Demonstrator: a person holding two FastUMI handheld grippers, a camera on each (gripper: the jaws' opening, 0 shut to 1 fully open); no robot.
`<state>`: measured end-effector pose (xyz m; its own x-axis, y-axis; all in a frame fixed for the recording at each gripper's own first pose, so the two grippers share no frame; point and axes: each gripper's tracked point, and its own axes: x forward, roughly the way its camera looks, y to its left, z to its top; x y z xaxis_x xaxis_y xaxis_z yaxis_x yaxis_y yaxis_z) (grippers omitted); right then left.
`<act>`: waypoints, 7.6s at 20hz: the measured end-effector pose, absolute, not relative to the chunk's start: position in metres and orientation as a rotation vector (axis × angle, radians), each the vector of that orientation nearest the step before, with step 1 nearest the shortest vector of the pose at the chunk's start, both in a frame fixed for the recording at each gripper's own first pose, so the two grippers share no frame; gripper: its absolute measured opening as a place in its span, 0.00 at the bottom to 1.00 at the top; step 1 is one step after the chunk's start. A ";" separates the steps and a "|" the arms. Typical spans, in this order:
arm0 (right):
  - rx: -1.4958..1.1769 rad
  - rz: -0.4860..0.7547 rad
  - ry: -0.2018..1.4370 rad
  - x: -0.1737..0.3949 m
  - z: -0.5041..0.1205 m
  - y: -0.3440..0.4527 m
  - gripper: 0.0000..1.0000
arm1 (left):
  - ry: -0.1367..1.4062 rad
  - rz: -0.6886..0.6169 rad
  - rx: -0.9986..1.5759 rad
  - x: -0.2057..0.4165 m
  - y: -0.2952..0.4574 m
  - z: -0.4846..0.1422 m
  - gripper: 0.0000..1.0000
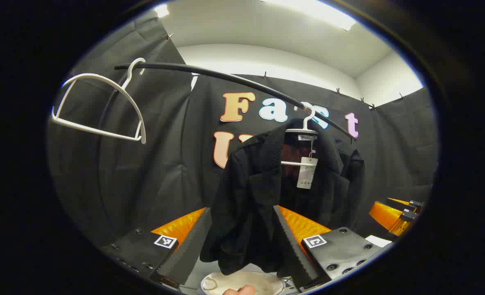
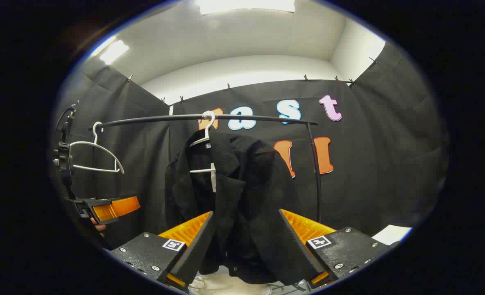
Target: Grasp the clothes on the hanger with both hands and then place them into the laundry hamper below.
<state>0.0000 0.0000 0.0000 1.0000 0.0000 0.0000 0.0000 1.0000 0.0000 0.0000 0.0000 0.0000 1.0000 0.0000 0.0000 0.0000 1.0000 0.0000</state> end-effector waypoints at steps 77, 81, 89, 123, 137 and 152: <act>-0.104 0.062 0.016 0.045 -0.020 0.000 0.06 | -0.005 0.019 0.043 0.137 -0.012 -0.070 0.08; -0.089 0.067 -0.021 0.039 -0.017 0.006 0.00 | -0.045 0.011 0.064 0.103 -0.005 -0.039 0.10; -0.213 -0.006 -0.096 0.039 0.021 -0.021 0.02 | -0.105 0.008 0.095 0.068 -0.005 0.013 0.10; -0.460 -0.224 -0.058 0.183 0.092 -0.169 0.02 | -0.114 -0.038 0.054 0.080 -0.002 0.016 0.10; -0.332 -0.014 0.010 0.107 -0.023 -0.051 0.02 | -0.109 -0.060 0.046 0.084 0.000 0.017 0.10; -0.180 0.097 0.044 0.064 -0.055 0.008 0.03 | -0.057 0.218 0.185 0.162 0.114 0.033 0.10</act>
